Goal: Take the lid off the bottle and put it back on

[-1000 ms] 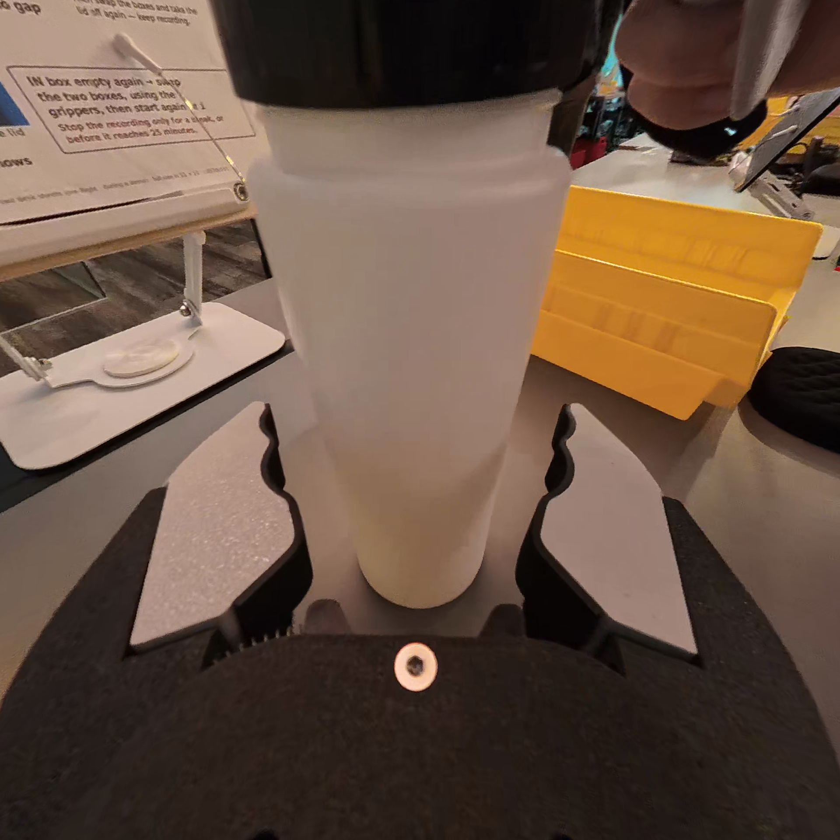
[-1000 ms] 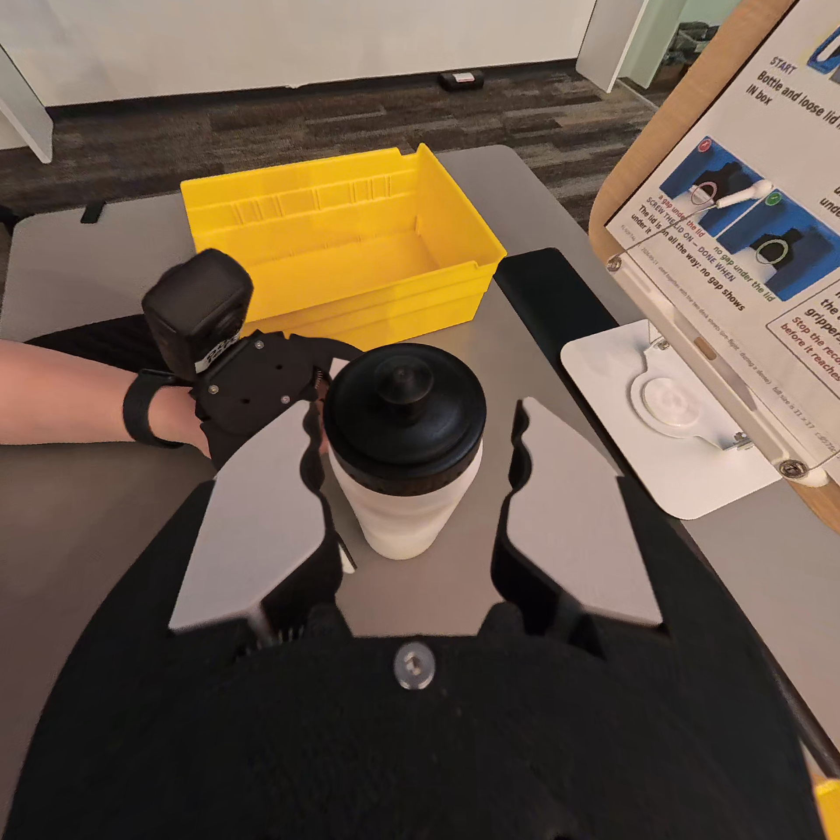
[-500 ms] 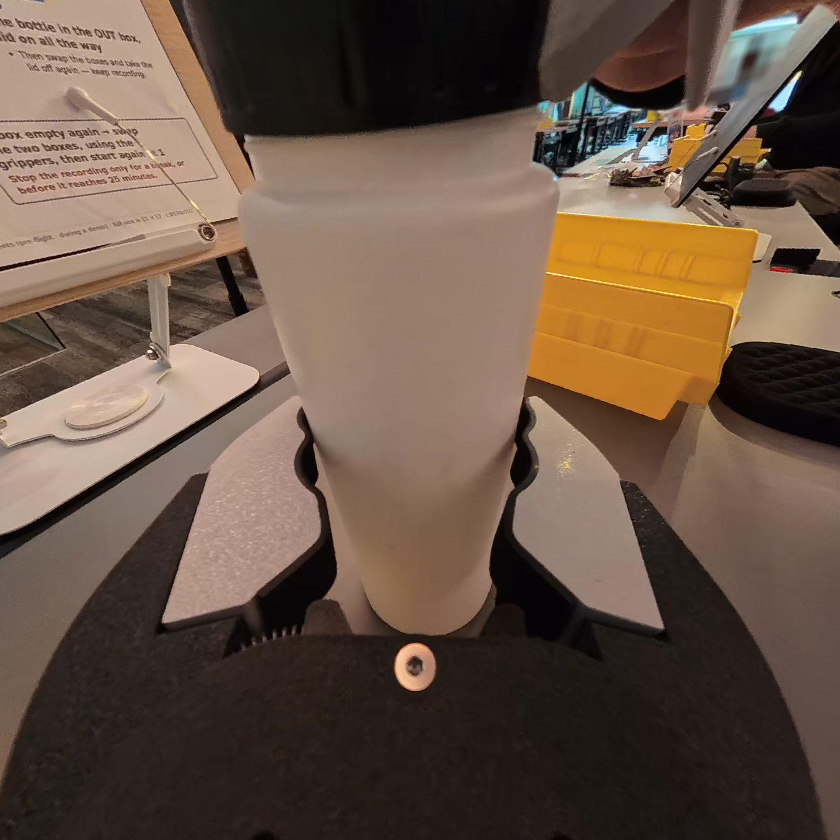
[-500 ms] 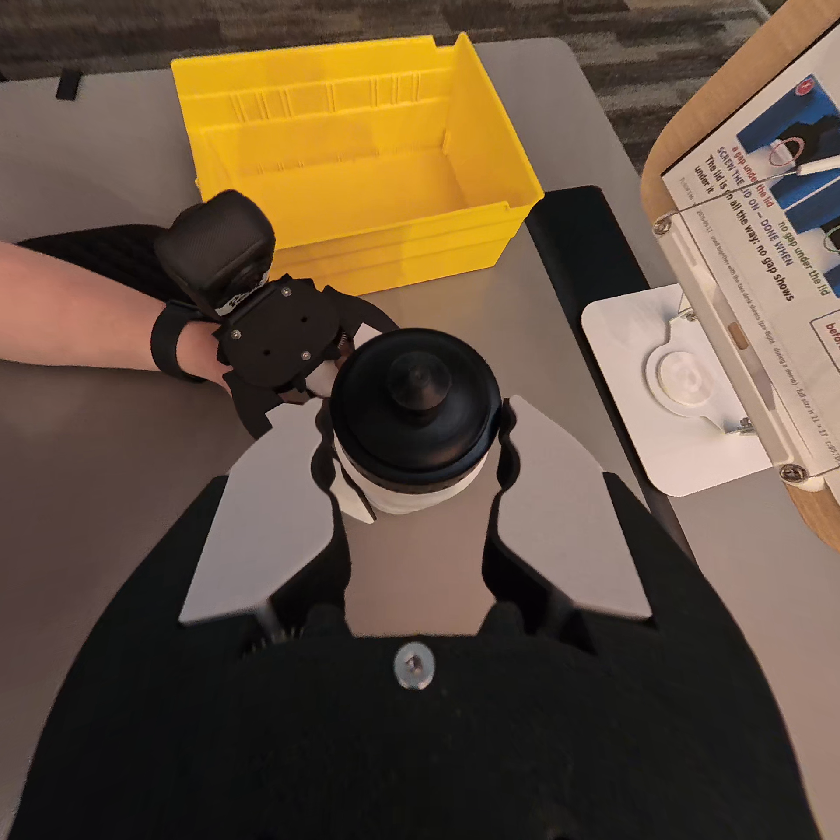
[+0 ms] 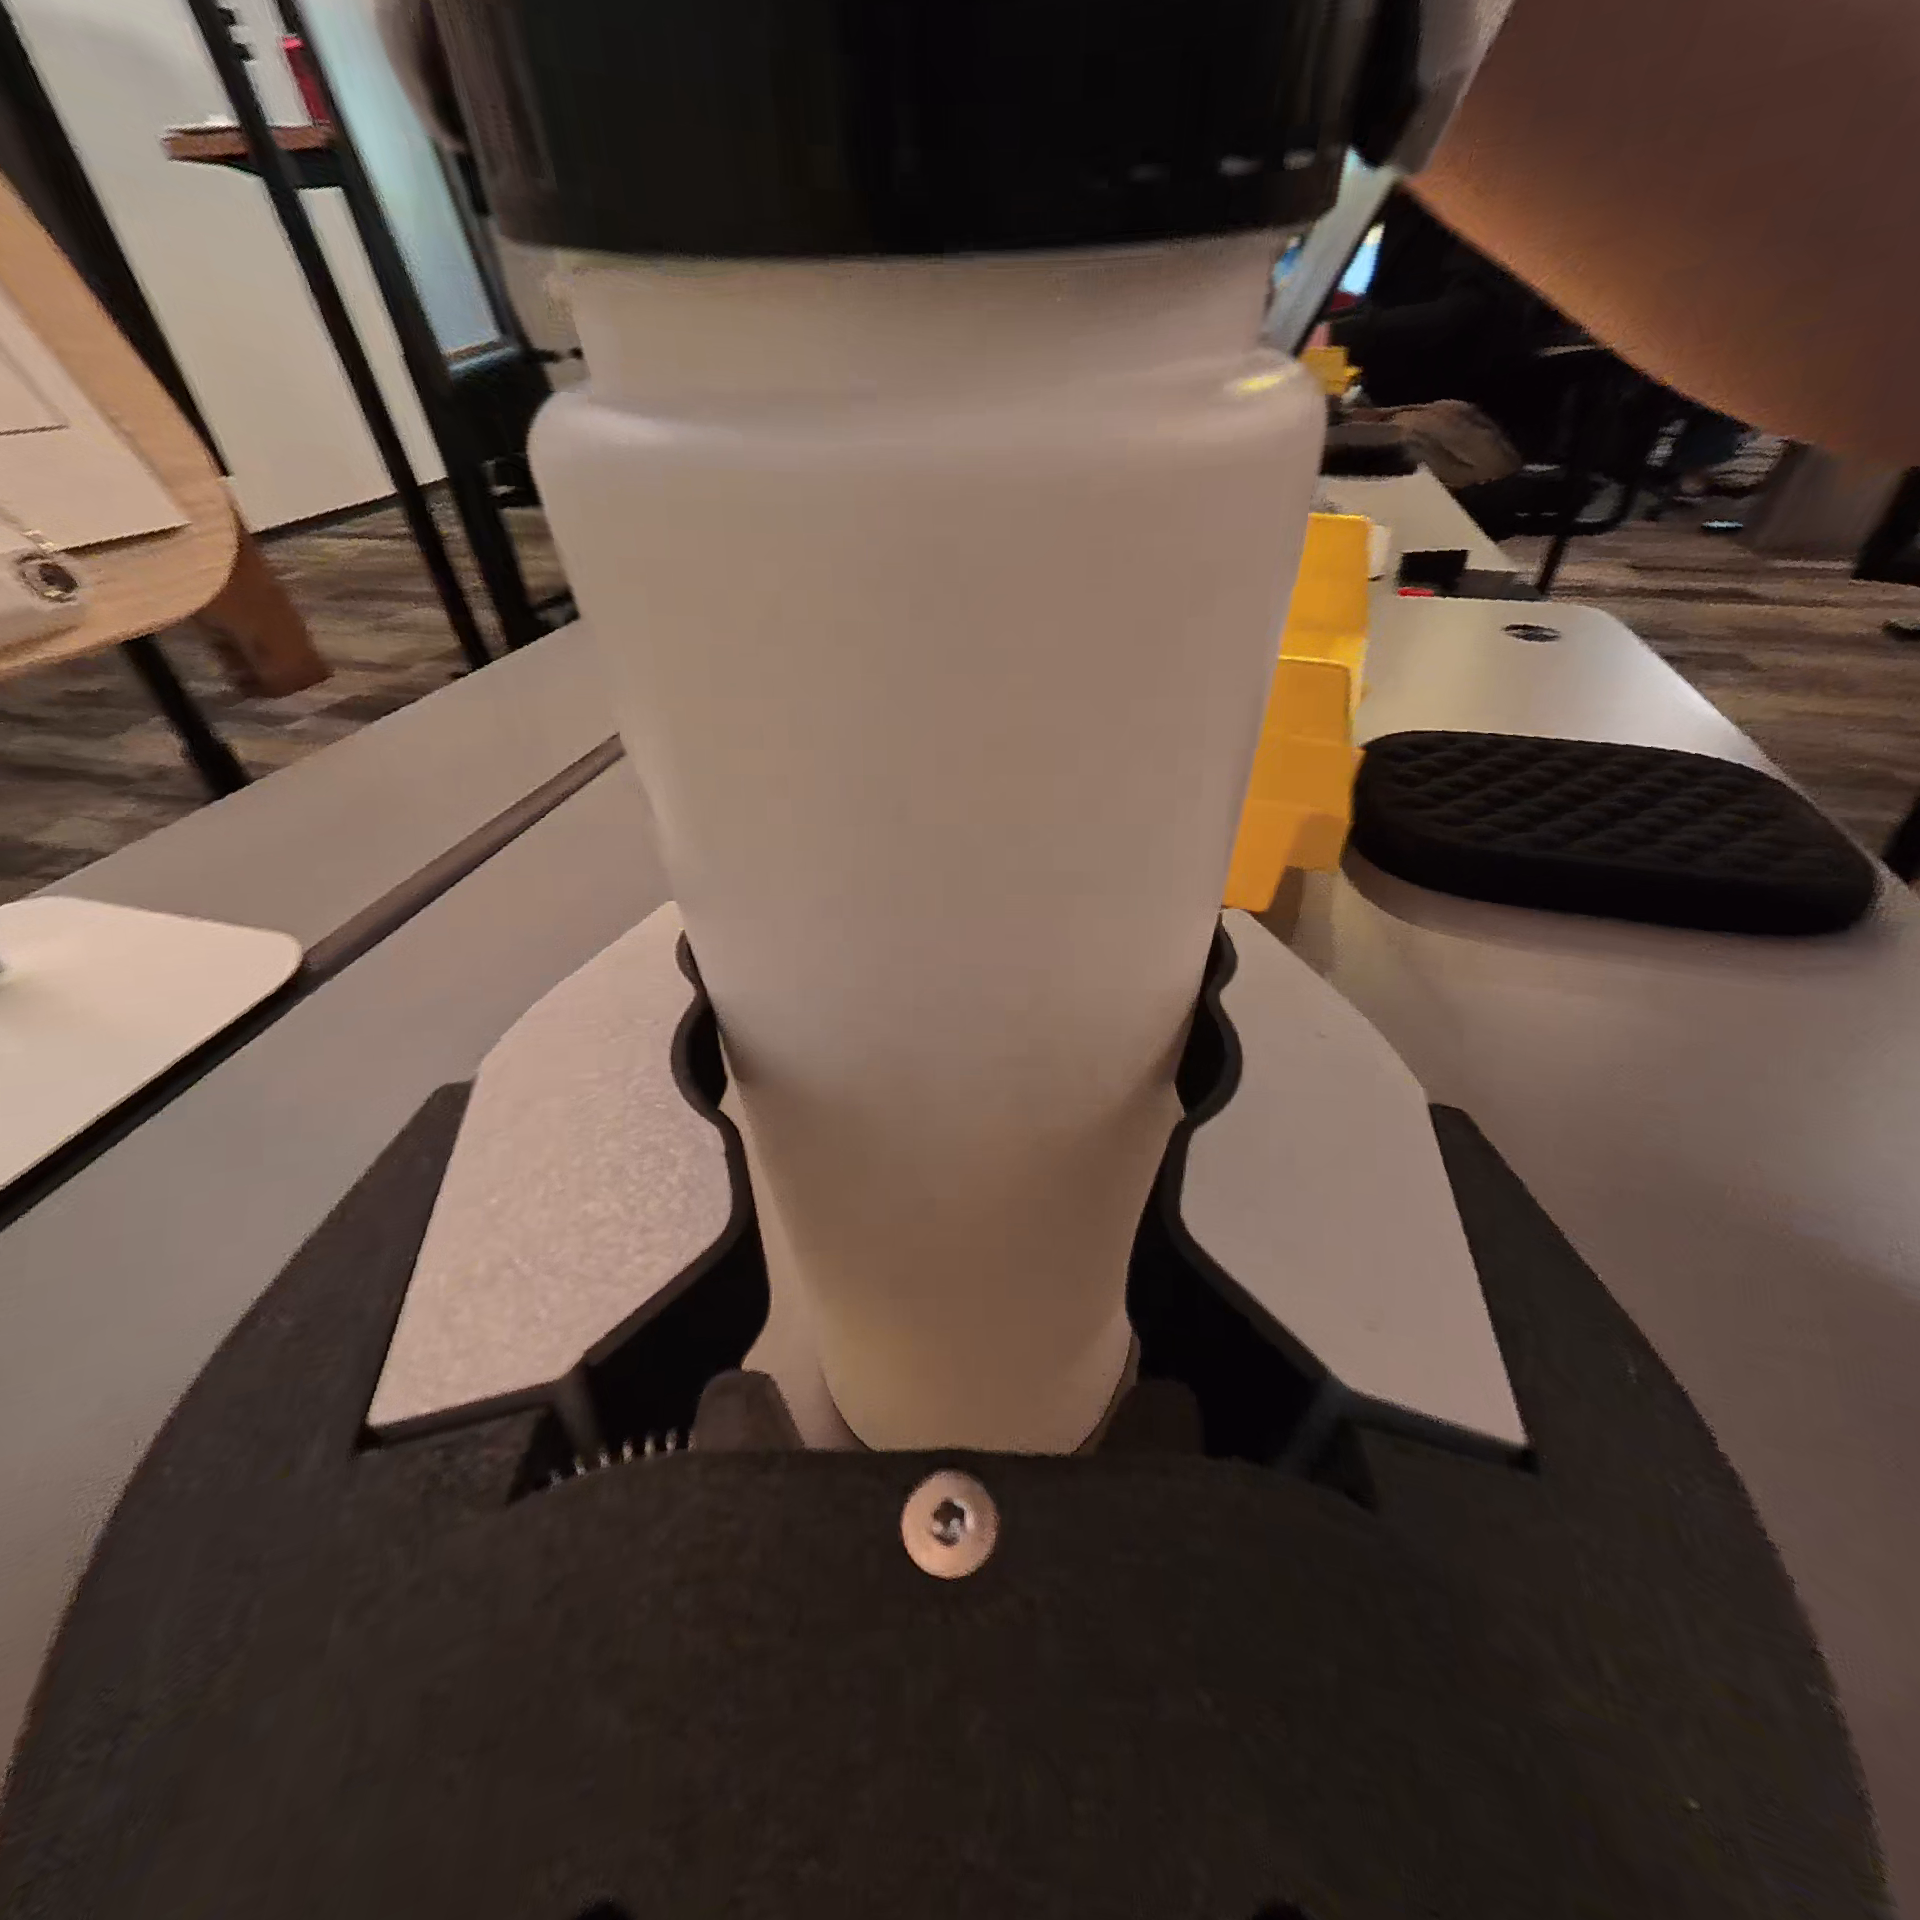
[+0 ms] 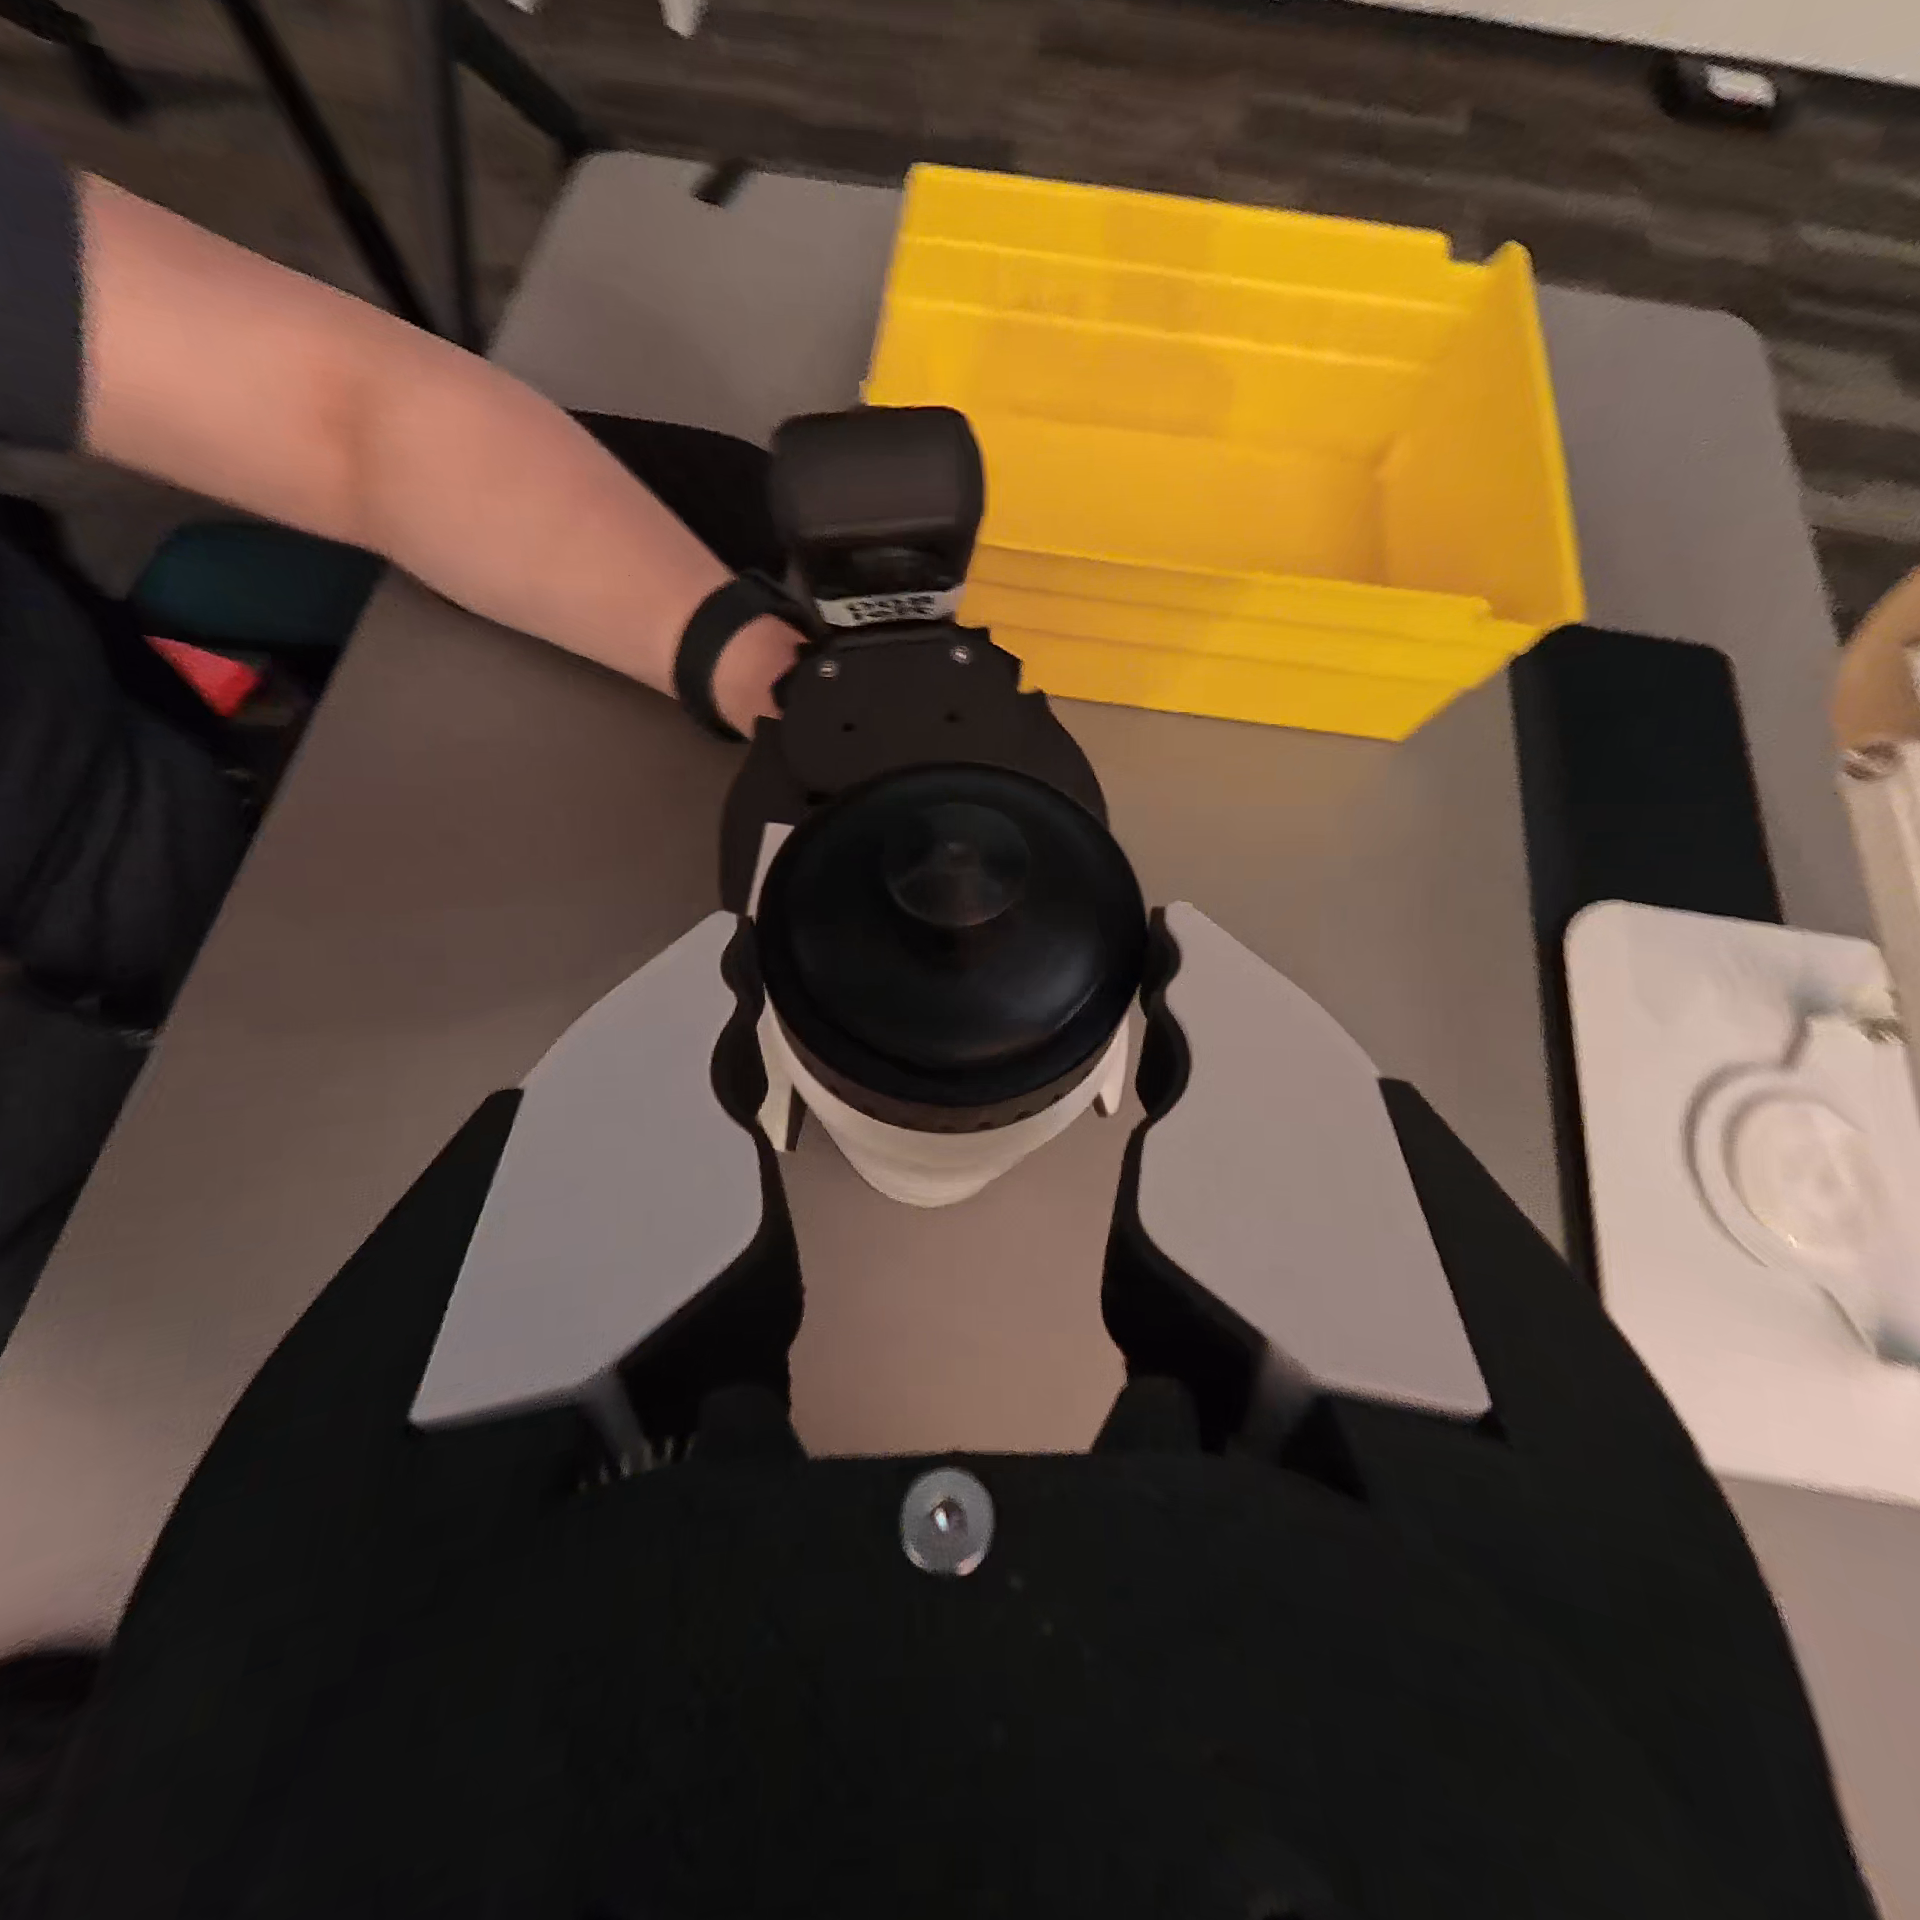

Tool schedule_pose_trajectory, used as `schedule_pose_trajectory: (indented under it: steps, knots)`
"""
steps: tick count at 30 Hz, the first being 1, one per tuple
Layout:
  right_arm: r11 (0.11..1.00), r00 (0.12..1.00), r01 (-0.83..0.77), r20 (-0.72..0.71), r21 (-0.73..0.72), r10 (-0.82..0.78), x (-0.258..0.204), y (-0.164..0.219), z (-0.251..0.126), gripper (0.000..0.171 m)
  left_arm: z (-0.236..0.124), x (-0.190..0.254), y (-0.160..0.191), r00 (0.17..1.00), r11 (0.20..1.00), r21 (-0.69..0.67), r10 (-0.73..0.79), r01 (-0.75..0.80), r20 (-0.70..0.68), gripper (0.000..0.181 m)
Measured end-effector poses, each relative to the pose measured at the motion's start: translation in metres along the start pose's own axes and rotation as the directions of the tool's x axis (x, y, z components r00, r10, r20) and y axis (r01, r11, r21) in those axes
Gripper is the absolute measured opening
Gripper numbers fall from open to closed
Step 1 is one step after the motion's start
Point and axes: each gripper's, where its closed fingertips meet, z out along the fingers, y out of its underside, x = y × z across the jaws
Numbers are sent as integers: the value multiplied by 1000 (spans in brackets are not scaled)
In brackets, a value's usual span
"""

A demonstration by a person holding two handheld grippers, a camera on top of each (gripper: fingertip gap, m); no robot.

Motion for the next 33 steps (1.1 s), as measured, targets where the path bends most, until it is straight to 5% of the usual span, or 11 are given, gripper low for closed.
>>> schedule_pose_trajectory:
  steps: [7, 16, 27, 33]
  knots:
    - [994, 998, -49, 50, 96, 44, -3, -1, 0, 71, 0, 2, 0, 1000, 1000, -14, -20, 20, 1, 88]
    - [989, 957, -78, -268, 128, 110, 9, 8, 2, 73, 1, -11, 1, 991, 999, -42, -22, 28, 135, 88]
    - [949, 753, -291, -584, 118, 303, 30, 2, 2, 86, -4, -25, 2, 950, 997, -70, -1, 24, 313, 88]
    - [909, 745, -411, -550, 69, 378, 30, 12, 10, 78, -7, -33, 4, 932, 995, -87, -10, 45, 362, 88]
